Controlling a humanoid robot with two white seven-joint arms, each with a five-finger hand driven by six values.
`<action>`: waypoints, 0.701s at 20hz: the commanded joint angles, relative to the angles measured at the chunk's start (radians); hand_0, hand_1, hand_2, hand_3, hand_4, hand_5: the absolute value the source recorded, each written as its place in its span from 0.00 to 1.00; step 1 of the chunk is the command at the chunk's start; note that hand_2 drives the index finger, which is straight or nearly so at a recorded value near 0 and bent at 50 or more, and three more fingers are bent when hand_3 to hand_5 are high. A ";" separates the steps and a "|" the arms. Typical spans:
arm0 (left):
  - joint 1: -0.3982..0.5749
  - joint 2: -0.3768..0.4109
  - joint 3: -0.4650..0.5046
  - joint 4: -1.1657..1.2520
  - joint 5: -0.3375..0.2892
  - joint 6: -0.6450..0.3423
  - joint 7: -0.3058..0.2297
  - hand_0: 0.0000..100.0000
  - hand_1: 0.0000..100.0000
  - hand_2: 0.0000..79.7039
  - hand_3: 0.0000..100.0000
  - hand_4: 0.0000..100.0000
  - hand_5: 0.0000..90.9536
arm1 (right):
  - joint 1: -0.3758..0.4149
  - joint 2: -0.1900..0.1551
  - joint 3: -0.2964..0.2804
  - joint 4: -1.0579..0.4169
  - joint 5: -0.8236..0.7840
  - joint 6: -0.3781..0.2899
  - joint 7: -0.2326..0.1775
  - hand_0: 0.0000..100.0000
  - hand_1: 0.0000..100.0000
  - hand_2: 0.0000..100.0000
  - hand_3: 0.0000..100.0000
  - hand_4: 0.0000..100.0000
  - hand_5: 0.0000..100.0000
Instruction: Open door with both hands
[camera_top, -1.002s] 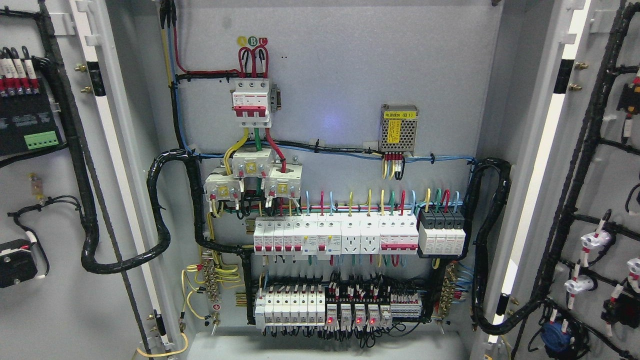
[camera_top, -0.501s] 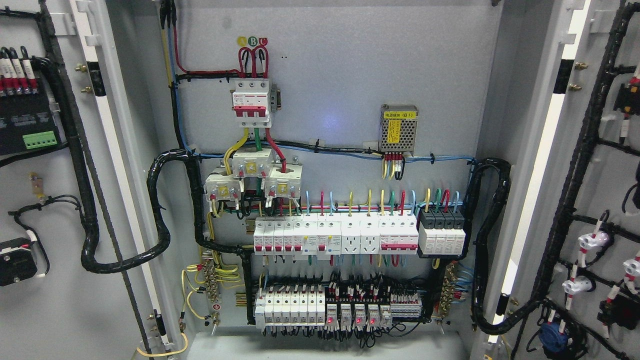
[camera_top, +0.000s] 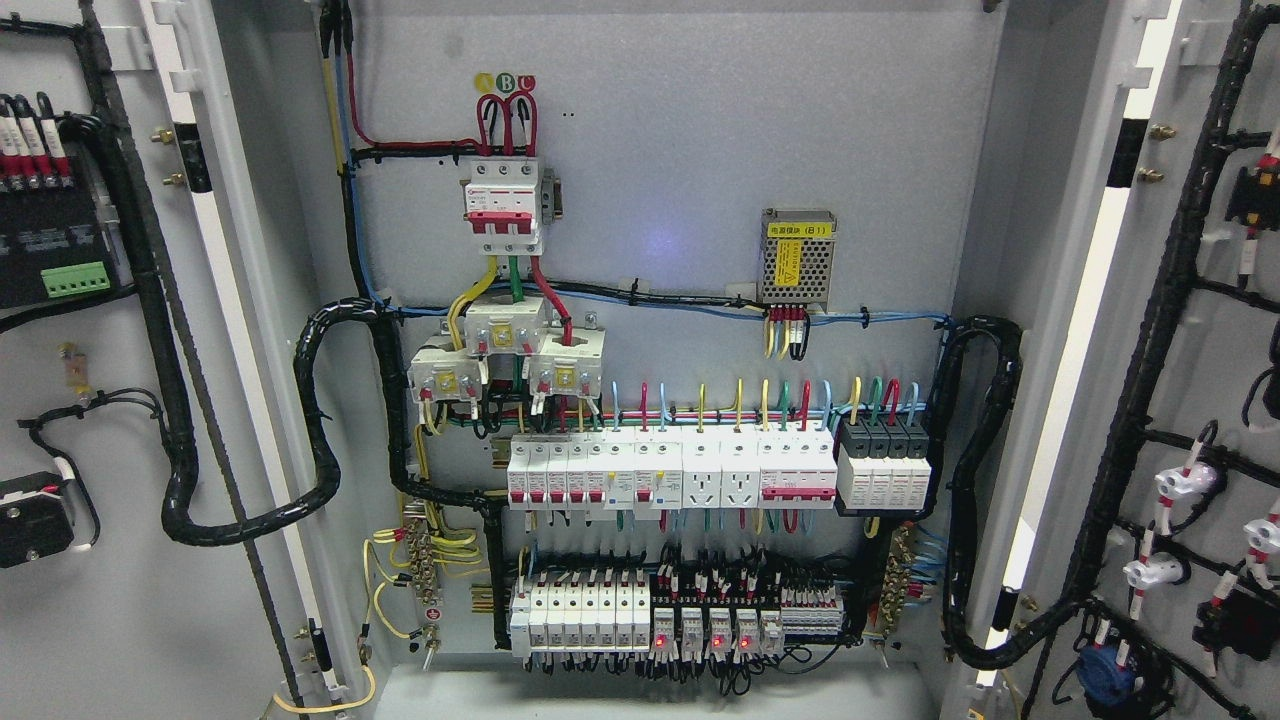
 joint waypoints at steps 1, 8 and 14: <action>-0.016 0.011 -0.006 0.016 0.002 0.014 0.001 0.00 0.00 0.00 0.00 0.00 0.00 | -0.003 -0.004 0.037 -0.024 0.000 0.000 0.000 0.00 0.00 0.00 0.00 0.00 0.00; -0.035 0.012 -0.009 0.030 0.002 0.038 0.001 0.00 0.00 0.00 0.00 0.00 0.00 | -0.006 -0.016 0.060 -0.024 0.000 0.000 0.000 0.00 0.00 0.00 0.00 0.00 0.00; -0.050 0.011 -0.024 0.044 0.002 0.038 0.001 0.00 0.00 0.00 0.00 0.00 0.00 | -0.006 -0.016 0.074 -0.022 0.002 0.000 0.000 0.00 0.00 0.00 0.00 0.00 0.00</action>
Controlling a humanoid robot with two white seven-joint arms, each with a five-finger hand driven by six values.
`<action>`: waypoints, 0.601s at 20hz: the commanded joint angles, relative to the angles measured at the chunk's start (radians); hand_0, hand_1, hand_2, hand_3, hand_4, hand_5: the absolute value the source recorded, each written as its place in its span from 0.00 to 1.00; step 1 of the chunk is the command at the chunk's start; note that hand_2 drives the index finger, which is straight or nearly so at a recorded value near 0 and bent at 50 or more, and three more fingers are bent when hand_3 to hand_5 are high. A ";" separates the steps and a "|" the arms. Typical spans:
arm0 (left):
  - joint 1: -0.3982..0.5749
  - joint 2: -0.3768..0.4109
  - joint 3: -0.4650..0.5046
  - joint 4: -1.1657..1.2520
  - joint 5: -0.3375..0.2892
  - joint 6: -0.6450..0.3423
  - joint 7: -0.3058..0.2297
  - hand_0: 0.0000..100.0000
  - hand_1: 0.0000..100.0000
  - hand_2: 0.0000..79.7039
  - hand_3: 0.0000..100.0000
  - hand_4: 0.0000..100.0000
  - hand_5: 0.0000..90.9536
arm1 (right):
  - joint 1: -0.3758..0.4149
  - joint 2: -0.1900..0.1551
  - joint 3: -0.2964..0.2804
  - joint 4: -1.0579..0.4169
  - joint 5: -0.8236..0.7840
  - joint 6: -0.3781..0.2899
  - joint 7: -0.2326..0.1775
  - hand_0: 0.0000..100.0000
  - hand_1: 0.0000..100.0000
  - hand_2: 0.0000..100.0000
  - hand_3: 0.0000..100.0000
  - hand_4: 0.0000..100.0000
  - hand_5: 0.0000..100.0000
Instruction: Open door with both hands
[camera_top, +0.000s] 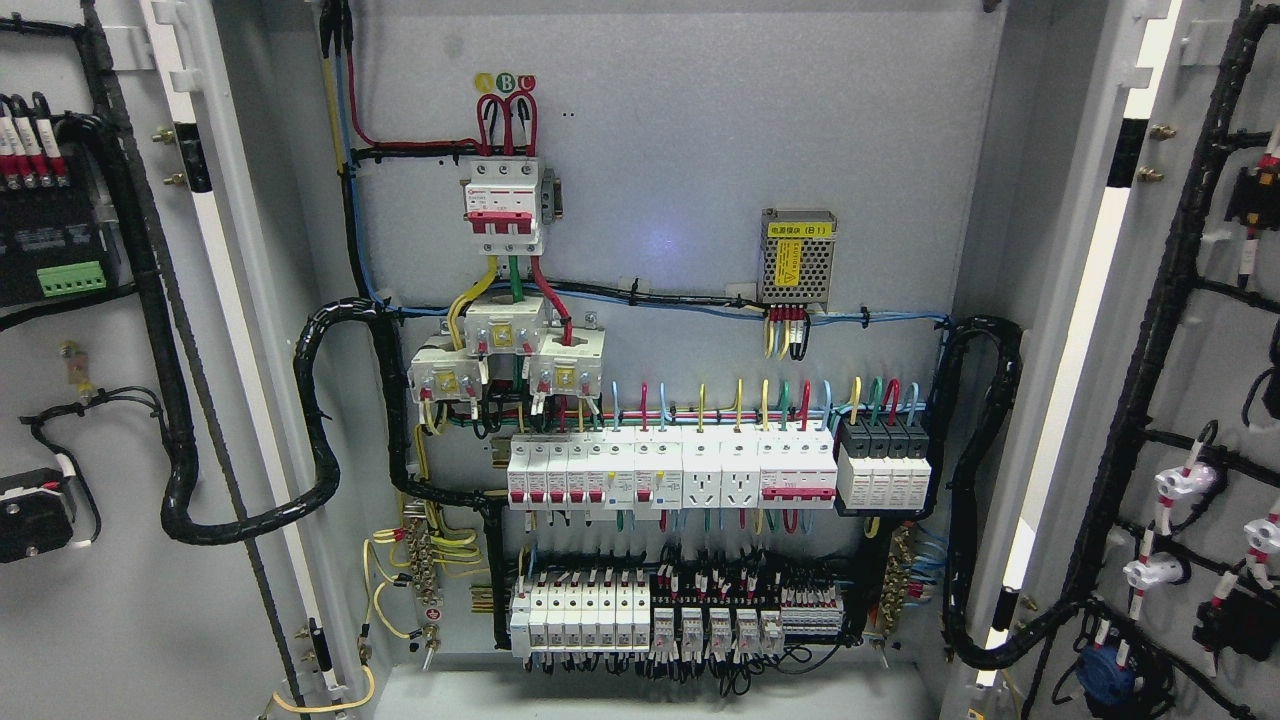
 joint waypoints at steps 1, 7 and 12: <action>-0.014 0.002 -0.016 0.018 0.000 0.003 0.000 0.00 0.00 0.00 0.00 0.00 0.00 | -0.001 -0.006 0.032 -0.007 0.001 0.000 0.000 0.00 0.00 0.00 0.00 0.00 0.00; 0.011 0.008 -0.022 -0.036 0.000 -0.005 -0.001 0.00 0.00 0.00 0.00 0.00 0.00 | -0.002 -0.004 0.038 -0.006 0.001 0.000 0.000 0.00 0.00 0.00 0.00 0.00 0.00; 0.032 0.025 -0.021 -0.097 -0.003 -0.014 -0.001 0.00 0.00 0.00 0.00 0.00 0.00 | -0.007 -0.004 0.053 -0.004 0.001 0.001 -0.002 0.00 0.00 0.00 0.00 0.00 0.00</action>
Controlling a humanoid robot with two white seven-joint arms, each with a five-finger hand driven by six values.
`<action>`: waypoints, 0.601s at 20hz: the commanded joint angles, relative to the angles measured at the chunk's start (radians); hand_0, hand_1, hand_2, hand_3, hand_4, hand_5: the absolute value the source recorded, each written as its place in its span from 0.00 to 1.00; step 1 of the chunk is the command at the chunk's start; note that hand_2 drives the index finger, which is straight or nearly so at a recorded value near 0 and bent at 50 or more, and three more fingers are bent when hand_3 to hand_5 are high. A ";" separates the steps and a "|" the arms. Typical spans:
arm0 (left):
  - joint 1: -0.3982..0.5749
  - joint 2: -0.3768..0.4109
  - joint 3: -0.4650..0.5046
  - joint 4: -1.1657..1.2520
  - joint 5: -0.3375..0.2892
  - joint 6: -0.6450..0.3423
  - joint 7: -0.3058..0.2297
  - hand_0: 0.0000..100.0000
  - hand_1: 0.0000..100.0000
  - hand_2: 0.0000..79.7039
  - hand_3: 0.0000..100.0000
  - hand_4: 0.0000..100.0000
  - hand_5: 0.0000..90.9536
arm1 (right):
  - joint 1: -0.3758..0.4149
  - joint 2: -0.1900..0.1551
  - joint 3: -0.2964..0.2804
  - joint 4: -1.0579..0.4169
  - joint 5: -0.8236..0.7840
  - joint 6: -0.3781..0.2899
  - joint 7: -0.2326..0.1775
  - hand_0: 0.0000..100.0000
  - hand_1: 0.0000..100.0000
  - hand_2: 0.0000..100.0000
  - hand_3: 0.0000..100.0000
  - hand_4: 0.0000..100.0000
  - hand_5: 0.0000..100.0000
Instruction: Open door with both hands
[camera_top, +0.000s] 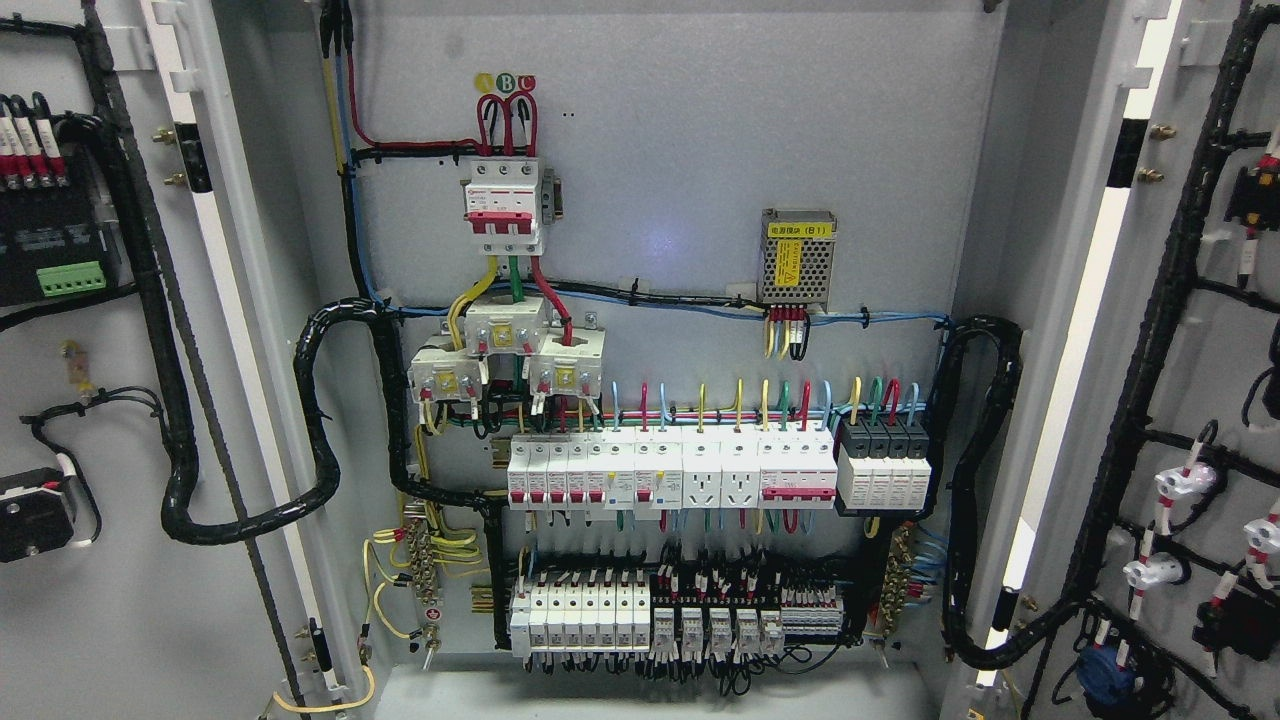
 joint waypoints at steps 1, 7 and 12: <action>0.022 0.018 0.006 -0.083 -0.002 -0.020 -0.004 0.00 0.00 0.00 0.00 0.00 0.00 | -0.008 -0.001 0.035 0.000 0.000 0.001 -0.002 0.00 0.00 0.00 0.00 0.00 0.00; 0.105 0.033 0.017 -0.162 -0.008 -0.068 -0.004 0.00 0.00 0.00 0.00 0.00 0.00 | -0.022 0.000 0.084 0.007 0.008 0.009 -0.002 0.00 0.00 0.00 0.00 0.00 0.00; 0.147 0.031 0.014 -0.196 -0.013 -0.094 -0.002 0.00 0.00 0.00 0.00 0.00 0.00 | -0.031 -0.001 0.124 0.021 0.011 0.011 -0.005 0.00 0.00 0.00 0.00 0.00 0.00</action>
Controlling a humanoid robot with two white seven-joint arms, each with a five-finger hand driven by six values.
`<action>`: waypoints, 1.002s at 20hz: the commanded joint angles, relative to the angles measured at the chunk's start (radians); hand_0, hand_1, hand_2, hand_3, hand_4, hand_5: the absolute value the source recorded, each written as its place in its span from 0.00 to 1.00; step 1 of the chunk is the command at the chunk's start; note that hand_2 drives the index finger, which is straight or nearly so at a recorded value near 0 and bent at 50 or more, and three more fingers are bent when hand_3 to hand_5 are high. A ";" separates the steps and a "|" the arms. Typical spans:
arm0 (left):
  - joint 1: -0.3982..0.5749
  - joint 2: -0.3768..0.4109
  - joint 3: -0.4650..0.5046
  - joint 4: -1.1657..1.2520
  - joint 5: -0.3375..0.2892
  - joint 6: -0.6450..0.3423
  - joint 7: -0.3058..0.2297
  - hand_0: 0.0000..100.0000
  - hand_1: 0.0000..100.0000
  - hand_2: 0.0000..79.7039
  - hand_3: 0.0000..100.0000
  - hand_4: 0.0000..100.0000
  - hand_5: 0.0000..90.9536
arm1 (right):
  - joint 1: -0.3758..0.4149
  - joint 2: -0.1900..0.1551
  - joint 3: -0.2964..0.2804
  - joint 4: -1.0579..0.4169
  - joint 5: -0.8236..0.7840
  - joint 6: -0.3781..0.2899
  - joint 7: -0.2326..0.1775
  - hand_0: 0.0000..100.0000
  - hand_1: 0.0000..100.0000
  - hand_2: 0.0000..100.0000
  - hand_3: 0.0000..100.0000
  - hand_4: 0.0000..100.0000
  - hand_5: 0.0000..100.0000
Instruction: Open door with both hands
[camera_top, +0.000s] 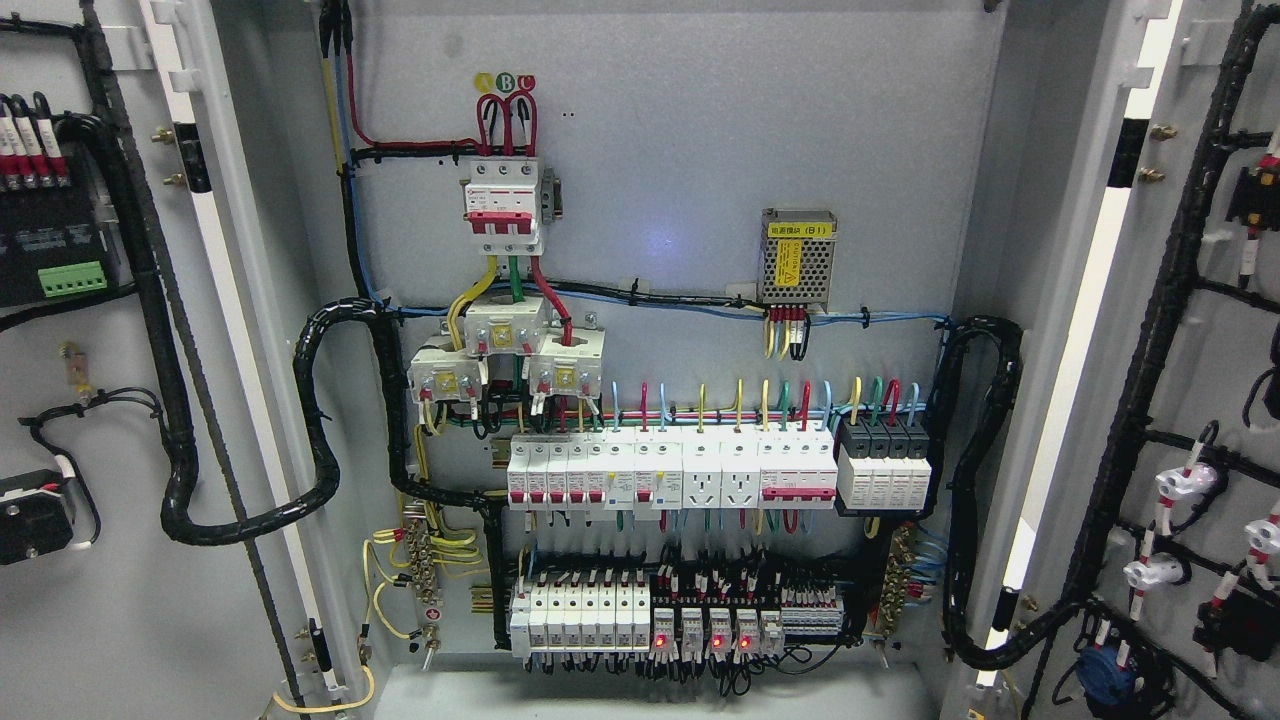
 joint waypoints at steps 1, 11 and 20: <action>0.058 0.009 0.024 -0.100 -0.006 -0.018 0.001 0.00 0.00 0.00 0.00 0.00 0.00 | -0.015 -0.001 0.079 0.019 0.004 0.002 -0.003 0.00 0.00 0.00 0.00 0.00 0.00; 0.154 -0.037 0.024 -0.173 -0.069 -0.092 0.001 0.00 0.00 0.00 0.00 0.00 0.00 | -0.013 0.001 0.220 0.129 0.078 0.001 0.002 0.00 0.00 0.00 0.00 0.00 0.00; 0.265 -0.098 0.012 -0.207 -0.132 -0.098 0.001 0.00 0.00 0.00 0.00 0.00 0.00 | -0.013 0.004 0.304 0.229 0.095 0.001 0.003 0.00 0.00 0.00 0.00 0.00 0.00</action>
